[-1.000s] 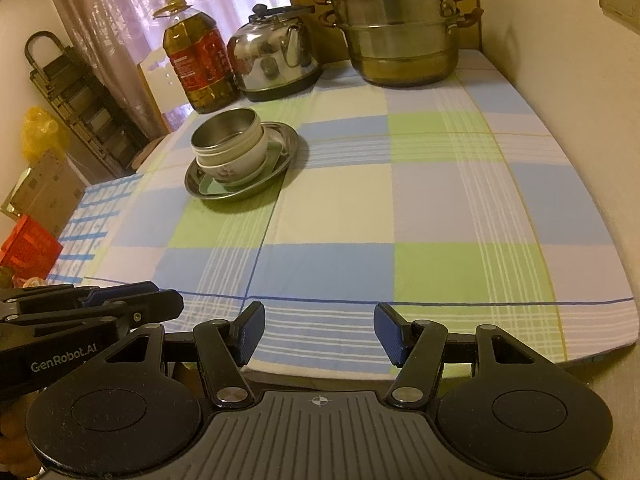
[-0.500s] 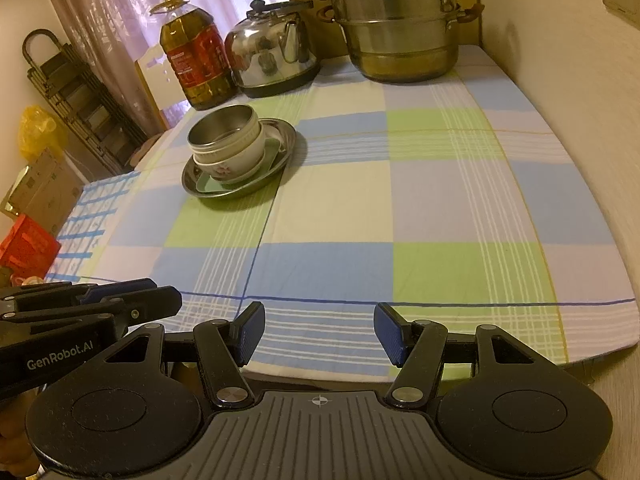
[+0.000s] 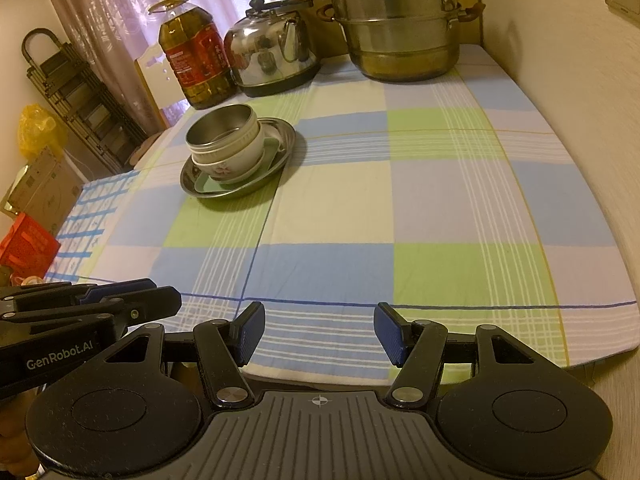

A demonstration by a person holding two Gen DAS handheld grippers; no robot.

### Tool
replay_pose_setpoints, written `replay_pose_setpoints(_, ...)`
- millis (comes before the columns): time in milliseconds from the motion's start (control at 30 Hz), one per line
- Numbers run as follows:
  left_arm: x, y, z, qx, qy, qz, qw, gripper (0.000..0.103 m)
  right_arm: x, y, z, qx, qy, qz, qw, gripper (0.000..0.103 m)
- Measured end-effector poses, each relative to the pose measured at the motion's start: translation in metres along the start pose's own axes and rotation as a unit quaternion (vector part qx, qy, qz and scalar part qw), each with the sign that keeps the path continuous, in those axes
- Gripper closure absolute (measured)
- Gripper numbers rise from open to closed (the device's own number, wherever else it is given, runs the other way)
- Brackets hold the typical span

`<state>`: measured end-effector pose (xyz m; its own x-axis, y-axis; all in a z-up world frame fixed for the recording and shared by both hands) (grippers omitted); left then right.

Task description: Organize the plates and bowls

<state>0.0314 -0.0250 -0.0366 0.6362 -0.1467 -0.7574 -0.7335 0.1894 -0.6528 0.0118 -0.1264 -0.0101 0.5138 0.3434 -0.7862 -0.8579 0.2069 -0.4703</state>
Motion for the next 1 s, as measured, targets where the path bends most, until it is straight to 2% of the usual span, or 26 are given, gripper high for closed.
replay_pose_setpoints(1000,0.0011,-0.0012,0.0006,0.000,0.000,0.000,1.0000,0.082,0.0033,-0.0045,-0.0018,0.000,0.001,0.001,1.000,0.042)
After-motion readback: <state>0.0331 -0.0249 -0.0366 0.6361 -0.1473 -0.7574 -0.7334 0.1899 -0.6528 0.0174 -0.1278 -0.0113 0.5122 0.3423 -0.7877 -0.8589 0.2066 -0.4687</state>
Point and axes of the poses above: each gripper's, at about its wrist camera, not at the fingertips, and x roughly the way its jaws point, z to its left, y to its underside, the point moved 3 cm from there along x, roughly the way its jaws point, and after that the axes turned 14 degrees about x, right-handed, at the moved point
